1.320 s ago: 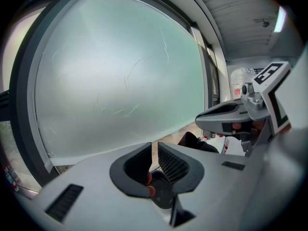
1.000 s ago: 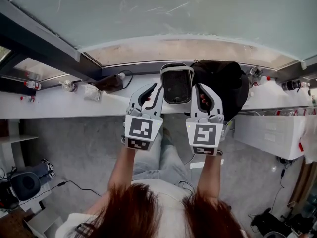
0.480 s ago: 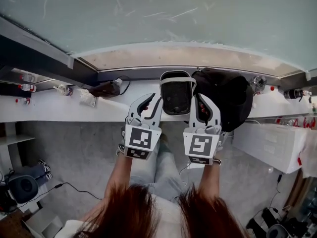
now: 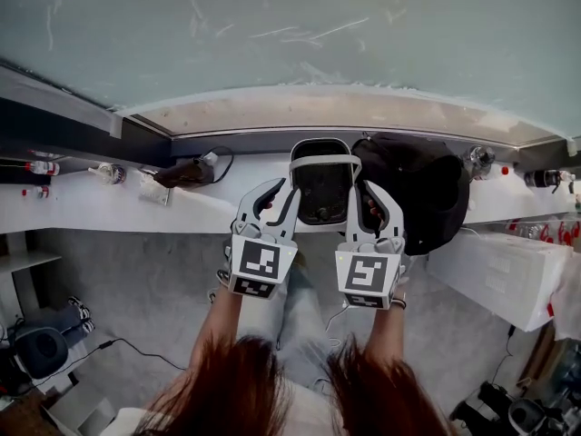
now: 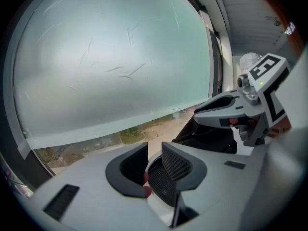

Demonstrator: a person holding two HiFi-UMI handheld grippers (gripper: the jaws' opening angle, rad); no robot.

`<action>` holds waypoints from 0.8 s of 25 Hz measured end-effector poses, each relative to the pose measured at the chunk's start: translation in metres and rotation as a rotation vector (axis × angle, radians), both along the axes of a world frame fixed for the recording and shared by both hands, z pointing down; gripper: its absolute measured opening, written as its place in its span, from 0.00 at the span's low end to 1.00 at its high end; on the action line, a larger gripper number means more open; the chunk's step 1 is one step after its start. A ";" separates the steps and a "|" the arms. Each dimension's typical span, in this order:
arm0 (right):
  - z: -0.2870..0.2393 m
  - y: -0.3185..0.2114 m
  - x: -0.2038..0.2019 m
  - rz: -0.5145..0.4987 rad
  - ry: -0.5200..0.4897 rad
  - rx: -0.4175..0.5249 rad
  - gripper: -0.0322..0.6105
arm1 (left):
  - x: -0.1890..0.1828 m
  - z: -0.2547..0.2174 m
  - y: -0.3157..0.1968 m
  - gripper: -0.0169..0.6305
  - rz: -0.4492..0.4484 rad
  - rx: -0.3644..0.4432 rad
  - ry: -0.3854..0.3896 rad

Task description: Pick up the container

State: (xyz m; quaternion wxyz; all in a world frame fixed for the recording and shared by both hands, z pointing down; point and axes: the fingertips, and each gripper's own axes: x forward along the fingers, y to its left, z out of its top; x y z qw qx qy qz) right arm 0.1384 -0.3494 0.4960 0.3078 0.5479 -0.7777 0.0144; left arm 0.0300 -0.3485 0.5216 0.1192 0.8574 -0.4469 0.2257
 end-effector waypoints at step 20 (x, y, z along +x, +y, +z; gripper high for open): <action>0.082 -0.038 0.014 -0.007 0.129 -0.121 0.19 | 0.005 0.082 -0.033 0.15 0.037 -0.061 -0.068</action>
